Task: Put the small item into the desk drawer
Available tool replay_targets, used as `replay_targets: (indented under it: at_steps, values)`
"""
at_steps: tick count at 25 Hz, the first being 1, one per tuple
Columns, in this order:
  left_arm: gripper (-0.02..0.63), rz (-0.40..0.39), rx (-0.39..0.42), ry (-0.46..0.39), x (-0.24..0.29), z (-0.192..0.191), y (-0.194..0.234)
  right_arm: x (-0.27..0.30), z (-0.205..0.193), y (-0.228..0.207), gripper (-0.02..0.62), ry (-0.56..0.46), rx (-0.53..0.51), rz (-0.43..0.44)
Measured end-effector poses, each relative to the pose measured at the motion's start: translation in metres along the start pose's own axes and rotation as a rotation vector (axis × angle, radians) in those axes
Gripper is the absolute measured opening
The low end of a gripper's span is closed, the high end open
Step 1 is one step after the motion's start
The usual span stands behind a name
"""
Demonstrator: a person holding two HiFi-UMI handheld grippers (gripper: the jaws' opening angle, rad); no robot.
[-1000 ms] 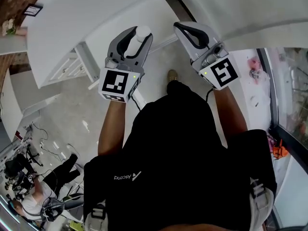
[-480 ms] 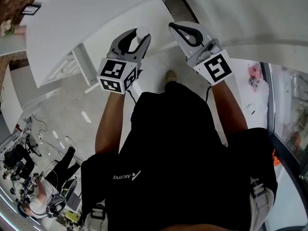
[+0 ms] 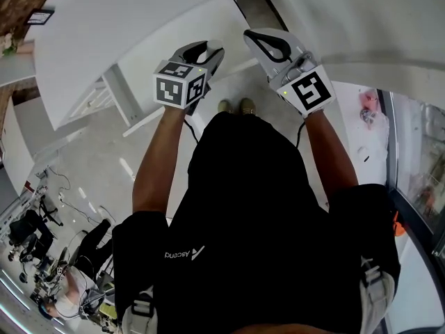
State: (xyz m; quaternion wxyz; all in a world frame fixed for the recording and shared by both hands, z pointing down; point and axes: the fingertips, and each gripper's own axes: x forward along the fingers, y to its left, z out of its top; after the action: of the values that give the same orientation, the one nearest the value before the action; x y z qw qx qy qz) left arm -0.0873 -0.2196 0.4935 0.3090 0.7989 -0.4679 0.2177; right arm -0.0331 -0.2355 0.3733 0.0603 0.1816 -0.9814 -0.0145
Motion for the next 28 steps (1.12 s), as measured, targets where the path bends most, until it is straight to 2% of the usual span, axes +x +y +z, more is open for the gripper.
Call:
replay_targets:
  at_steps: [6,11,18,28]
  values:
    - [0.161,-0.047,-0.069,0.144,0.032,-0.033,0.017,0.001,-0.009,-0.007,0.0,0.024,0.01,-0.032]
    - [0.161,-0.085,-0.141,0.213,0.057,-0.048,0.023,-0.002,-0.021,-0.017,0.0,0.044,0.019,-0.059]
    - [0.161,-0.101,-0.201,0.314,0.086,-0.07,0.033,0.006,-0.039,-0.021,0.0,0.084,0.032,-0.064]
    - [0.161,-0.129,-0.301,0.469,0.11,-0.11,0.045,0.006,-0.043,-0.025,0.0,0.099,0.034,-0.084]
